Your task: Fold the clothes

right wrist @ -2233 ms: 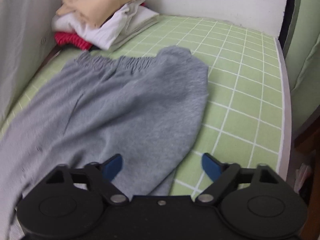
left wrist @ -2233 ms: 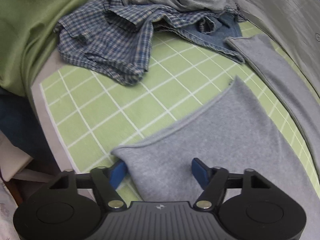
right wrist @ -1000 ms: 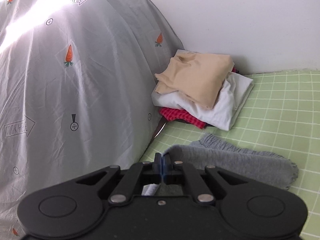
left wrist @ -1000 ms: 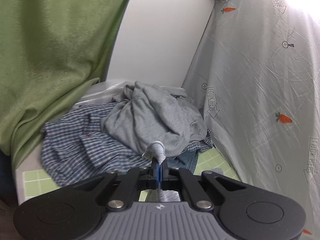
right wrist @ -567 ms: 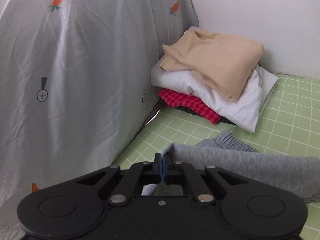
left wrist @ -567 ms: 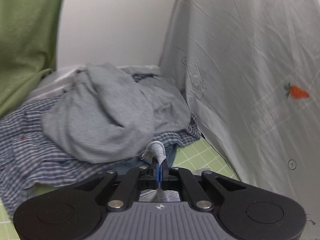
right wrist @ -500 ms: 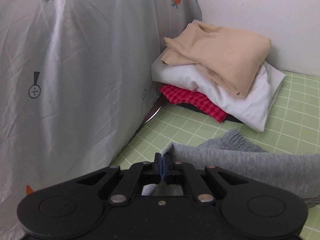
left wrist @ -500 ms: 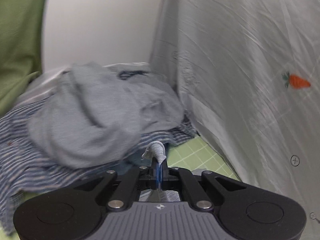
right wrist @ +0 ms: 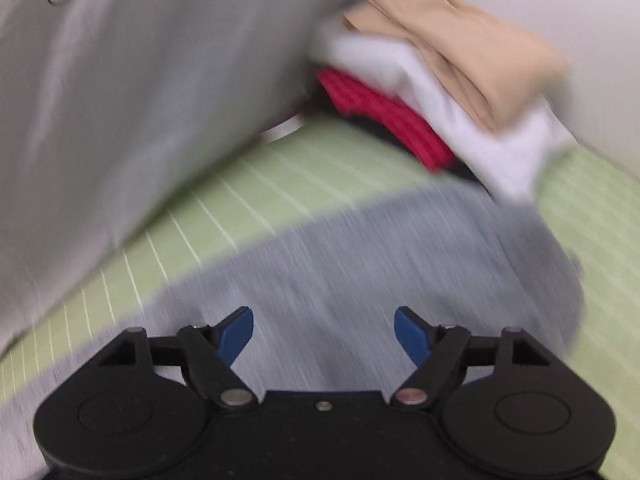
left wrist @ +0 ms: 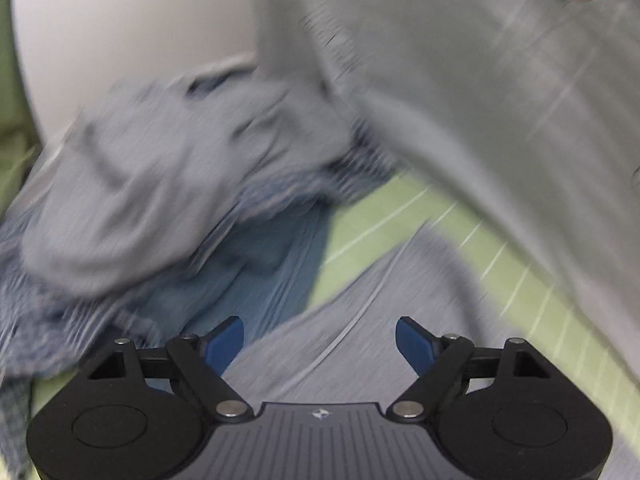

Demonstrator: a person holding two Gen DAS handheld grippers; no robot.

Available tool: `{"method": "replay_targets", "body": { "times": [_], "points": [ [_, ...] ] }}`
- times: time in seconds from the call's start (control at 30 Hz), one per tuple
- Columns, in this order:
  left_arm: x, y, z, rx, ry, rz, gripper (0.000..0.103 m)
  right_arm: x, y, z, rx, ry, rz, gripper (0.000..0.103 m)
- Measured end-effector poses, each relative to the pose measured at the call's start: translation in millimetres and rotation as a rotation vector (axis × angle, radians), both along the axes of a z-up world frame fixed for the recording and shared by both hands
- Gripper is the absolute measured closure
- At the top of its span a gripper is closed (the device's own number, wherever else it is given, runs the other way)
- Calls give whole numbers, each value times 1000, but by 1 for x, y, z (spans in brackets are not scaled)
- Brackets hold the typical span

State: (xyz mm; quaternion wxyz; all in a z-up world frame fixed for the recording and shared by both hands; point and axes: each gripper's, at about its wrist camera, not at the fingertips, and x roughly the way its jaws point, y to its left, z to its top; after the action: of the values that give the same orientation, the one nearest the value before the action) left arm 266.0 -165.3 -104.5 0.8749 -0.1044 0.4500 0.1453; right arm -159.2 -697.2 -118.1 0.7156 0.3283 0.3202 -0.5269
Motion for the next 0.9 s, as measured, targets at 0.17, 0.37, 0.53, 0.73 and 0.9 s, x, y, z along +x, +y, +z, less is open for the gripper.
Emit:
{"method": "replay_targets", "body": {
  "times": [0.17, 0.37, 0.53, 0.73, 0.9],
  "points": [
    [-24, 15, -22, -48, 84, 2, 19, -51, 48, -17, 102, 1, -98, 19],
    [-25, 8, -27, 9, 88, -49, 27, -40, 55, -33, 186, -50, -88, 19],
    [-23, 15, -25, 3, 89, -42, 97, -24, 53, -29, 151, 16, 31, 96],
    [-44, 30, -12, -99, 70, -26, 98, -52, 45, -26, 121, -11, 36, 97],
    [-95, 40, 3, -173, 89, -68, 97, -90, 27, -24, 62, 38, 29, 98]
  ]
}}
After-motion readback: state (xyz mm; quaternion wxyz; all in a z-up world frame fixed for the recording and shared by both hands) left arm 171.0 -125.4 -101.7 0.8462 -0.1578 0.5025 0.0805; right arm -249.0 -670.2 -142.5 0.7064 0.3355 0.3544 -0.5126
